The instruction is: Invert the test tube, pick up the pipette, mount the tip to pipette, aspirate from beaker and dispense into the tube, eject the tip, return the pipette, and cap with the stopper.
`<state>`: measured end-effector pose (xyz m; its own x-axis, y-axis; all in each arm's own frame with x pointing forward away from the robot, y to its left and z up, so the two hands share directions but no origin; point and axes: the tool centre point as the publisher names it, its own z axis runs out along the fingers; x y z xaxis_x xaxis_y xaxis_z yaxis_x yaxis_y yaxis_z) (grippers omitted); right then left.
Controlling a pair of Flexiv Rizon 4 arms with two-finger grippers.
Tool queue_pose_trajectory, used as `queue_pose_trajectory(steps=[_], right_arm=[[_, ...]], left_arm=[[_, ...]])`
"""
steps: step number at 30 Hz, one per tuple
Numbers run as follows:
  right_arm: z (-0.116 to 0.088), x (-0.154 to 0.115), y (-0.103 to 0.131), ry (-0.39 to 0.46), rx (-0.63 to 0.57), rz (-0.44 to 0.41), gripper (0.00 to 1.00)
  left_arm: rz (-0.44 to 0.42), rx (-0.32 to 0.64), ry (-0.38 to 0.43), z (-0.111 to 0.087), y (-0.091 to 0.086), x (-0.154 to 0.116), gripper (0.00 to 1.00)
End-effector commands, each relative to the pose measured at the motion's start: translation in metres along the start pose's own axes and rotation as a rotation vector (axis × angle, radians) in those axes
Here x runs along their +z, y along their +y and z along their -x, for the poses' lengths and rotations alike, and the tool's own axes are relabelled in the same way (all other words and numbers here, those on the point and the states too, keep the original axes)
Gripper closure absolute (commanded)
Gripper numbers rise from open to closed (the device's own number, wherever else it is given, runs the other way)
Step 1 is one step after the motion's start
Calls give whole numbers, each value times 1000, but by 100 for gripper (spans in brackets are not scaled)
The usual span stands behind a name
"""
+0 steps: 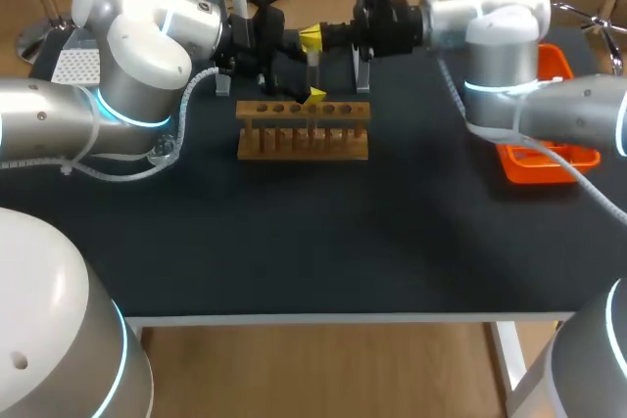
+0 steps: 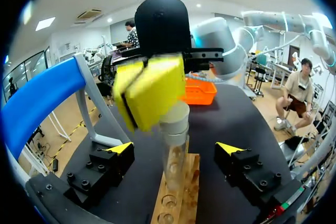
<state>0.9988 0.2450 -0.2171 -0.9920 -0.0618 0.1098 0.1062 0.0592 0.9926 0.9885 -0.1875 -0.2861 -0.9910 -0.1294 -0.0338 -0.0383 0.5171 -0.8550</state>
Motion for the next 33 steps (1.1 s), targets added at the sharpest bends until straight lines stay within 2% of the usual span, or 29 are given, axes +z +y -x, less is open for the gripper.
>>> queue_pose_trajectory(steps=[1,7,11,12,13,14,15,19,24,33], right_arm=[[-3,-2,3,-1,-7,48,100],[-9,-6,12,-1,-46,50,100],[-11,-19,19,-21,-74,25,100],[-11,-24,20,-32,-82,16,96],[-11,-29,21,-49,-81,6,71],[-10,-35,22,-59,-88,-1,53],[-10,-40,22,-69,-108,-13,0],[-12,-62,25,-113,-155,-82,0],[-18,-87,16,-177,-182,-199,0],[-23,-116,-2,-334,-147,-295,0]], left_arm=[[0,1,2,0,0,0,0],[0,1,2,0,0,0,0],[0,1,2,0,0,0,0],[0,1,2,0,0,0,0],[0,1,2,0,0,0,0],[0,1,2,0,0,0,0],[0,1,2,0,0,0,0],[0,1,2,0,0,0,0],[0,1,2,0,0,0,0],[0,1,2,0,0,0,0]])
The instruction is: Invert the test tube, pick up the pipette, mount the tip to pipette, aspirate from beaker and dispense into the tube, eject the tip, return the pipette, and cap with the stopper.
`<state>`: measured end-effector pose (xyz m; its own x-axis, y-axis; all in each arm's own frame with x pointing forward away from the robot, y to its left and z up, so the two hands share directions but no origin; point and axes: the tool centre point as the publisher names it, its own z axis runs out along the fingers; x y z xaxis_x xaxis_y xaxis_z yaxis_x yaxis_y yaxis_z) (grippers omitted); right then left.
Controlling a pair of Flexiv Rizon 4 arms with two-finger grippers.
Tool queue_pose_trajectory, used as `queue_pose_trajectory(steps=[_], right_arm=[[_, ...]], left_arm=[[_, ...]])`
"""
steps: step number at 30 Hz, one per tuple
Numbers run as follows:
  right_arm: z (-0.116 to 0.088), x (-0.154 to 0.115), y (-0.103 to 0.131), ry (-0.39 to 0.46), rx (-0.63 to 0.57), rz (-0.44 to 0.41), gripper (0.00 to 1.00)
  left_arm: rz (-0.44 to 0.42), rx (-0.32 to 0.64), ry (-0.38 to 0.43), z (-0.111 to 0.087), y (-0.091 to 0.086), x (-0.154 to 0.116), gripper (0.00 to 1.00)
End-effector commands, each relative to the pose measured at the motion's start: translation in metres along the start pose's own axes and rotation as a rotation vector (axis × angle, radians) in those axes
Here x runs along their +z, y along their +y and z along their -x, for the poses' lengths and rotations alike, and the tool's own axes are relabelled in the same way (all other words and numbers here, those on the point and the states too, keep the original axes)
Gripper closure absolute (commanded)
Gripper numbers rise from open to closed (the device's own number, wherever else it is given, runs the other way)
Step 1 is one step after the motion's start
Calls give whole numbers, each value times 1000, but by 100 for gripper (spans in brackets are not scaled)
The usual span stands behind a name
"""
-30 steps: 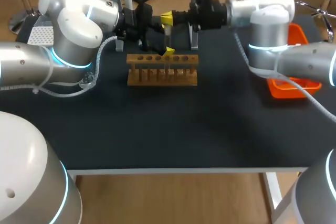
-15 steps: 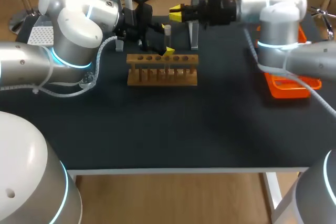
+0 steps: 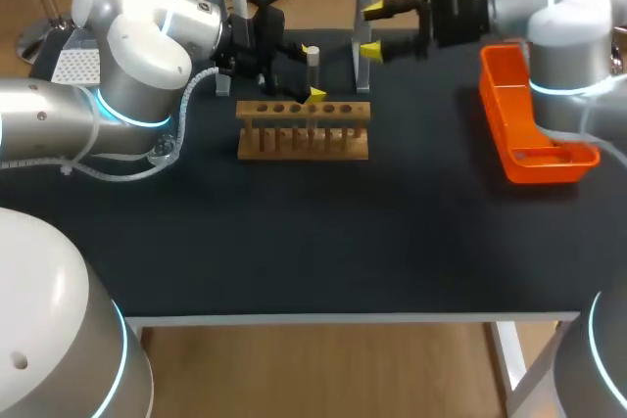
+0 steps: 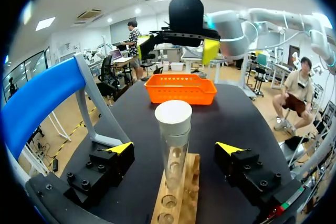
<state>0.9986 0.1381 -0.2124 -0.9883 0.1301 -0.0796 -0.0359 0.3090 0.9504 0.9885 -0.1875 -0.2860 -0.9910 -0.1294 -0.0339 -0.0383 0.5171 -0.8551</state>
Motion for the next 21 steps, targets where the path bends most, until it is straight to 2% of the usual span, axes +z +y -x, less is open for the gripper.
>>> queue_pose_trajectory(steps=[1,8,17,21], right_arm=[[-14,-14,-3,-111,27,-56,0],[-23,-27,-26,-211,67,-137,0],[-23,-27,-26,-211,67,-137,0],[-23,-27,-26,-211,67,-137,0]], left_arm=[[0,1,2,0,0,0,0],[0,1,2,0,0,0,0],[0,1,2,0,0,0,0],[8,-19,-41,-12,6,-14,0]])
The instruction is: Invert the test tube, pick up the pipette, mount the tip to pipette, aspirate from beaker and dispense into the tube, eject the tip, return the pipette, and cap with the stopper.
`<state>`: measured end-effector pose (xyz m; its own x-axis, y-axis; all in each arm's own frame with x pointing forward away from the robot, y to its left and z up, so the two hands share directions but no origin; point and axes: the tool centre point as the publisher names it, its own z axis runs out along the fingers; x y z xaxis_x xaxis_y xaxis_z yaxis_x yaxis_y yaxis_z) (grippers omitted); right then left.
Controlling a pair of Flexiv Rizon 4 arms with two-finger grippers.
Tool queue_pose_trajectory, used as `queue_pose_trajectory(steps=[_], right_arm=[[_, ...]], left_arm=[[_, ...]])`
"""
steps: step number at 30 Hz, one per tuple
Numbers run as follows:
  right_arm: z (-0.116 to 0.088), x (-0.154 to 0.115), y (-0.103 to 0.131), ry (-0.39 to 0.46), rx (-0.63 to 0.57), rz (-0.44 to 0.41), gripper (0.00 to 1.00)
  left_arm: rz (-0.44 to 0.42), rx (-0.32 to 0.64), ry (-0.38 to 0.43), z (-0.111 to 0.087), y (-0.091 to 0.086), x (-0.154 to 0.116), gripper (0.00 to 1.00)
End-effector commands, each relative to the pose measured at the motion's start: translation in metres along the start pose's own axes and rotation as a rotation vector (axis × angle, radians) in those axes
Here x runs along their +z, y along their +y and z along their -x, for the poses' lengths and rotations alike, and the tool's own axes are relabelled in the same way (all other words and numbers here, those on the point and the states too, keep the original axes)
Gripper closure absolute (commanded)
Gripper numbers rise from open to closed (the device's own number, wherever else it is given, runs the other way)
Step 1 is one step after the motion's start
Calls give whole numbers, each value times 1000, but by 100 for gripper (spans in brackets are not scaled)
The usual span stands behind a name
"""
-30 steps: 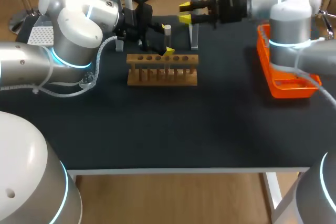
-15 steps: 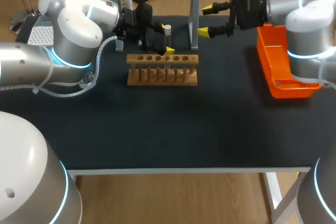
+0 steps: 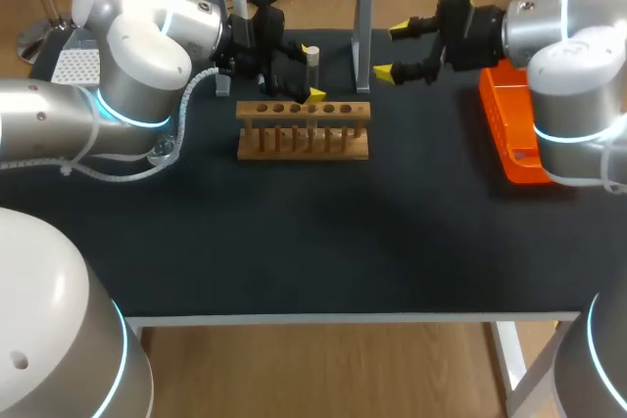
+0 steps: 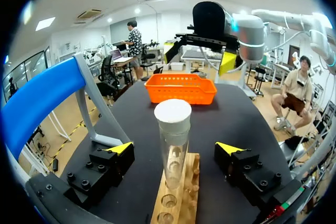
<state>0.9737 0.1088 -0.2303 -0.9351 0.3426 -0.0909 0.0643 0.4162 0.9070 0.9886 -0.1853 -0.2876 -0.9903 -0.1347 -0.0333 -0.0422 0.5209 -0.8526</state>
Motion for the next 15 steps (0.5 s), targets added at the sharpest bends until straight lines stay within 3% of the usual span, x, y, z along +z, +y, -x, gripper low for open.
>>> queue_pose_trajectory(steps=[1,8,15], right_arm=[[-1,-1,0,-2,0,1,0],[-1,-1,0,-2,0,1,0],[-1,-1,0,-2,0,1,0]], left_arm=[[1,-19,-59,-16,6,-17,0],[-6,-93,-237,-47,24,-53,0],[-4,-146,-330,-71,35,-74,0]])
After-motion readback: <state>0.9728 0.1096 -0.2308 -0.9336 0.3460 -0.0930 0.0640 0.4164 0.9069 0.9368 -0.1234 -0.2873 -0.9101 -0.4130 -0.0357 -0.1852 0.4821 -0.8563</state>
